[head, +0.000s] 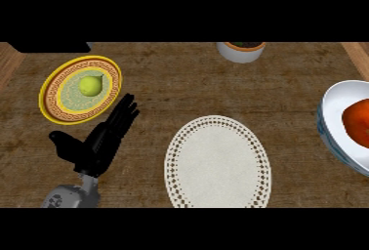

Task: Pick the squash from the placemat and place it in the bowl

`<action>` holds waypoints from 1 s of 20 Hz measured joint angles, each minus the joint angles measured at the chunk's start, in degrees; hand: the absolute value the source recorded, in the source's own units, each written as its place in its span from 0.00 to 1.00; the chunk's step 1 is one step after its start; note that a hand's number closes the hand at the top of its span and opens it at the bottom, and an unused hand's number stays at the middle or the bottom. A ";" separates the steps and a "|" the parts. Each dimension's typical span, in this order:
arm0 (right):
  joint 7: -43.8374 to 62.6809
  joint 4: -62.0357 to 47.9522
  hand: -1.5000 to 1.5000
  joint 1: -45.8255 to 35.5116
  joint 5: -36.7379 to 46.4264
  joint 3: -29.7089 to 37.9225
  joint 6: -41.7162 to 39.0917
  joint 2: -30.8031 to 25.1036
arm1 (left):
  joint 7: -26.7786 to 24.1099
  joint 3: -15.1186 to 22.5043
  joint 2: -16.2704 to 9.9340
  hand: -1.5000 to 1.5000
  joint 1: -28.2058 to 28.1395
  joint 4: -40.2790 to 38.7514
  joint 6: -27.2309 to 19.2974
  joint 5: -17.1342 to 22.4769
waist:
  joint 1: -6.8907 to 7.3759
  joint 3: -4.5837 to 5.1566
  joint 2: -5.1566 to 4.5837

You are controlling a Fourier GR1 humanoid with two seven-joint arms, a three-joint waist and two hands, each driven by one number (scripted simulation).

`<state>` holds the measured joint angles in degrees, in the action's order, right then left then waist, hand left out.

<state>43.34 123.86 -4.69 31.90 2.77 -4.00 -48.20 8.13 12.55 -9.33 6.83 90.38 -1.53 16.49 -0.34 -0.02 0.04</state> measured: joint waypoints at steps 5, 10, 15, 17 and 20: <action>-12.02 -15.25 1.00 -3.62 -0.54 3.54 1.34 0.11 | 0.56 -0.34 0.36 0.50 0.99 -0.57 0.66 -0.49 | 0.77 -0.01 -0.20; -20.04 -31.54 1.00 -10.10 4.26 1.82 3.41 0.88 | 0.68 -0.68 0.40 0.50 1.18 -0.67 1.67 -0.76 | 1.50 -0.01 -0.35; -22.34 -47.86 0.00 -15.67 6.03 0.70 2.68 2.92 | 0.84 -0.52 1.50 0.50 2.48 -1.38 1.70 -0.99 | 2.13 -0.04 -0.59; -24.68 -54.87 0.00 -18.13 5.76 1.50 3.57 4.19 | 0.51 -0.15 2.04 0.50 2.03 -1.28 1.45 -1.48 | 2.19 -0.05 -0.59; -29.48 -62.65 0.00 -21.44 4.51 2.82 5.05 6.58 | 0.20 -0.12 2.11 0.50 1.04 -0.68 1.39 -2.08 | 1.96 -0.06 -0.49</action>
<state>13.87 61.21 -26.13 36.41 5.59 1.06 -41.62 8.33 12.43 -7.21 7.87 89.70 -0.13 14.41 1.63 -0.09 -0.45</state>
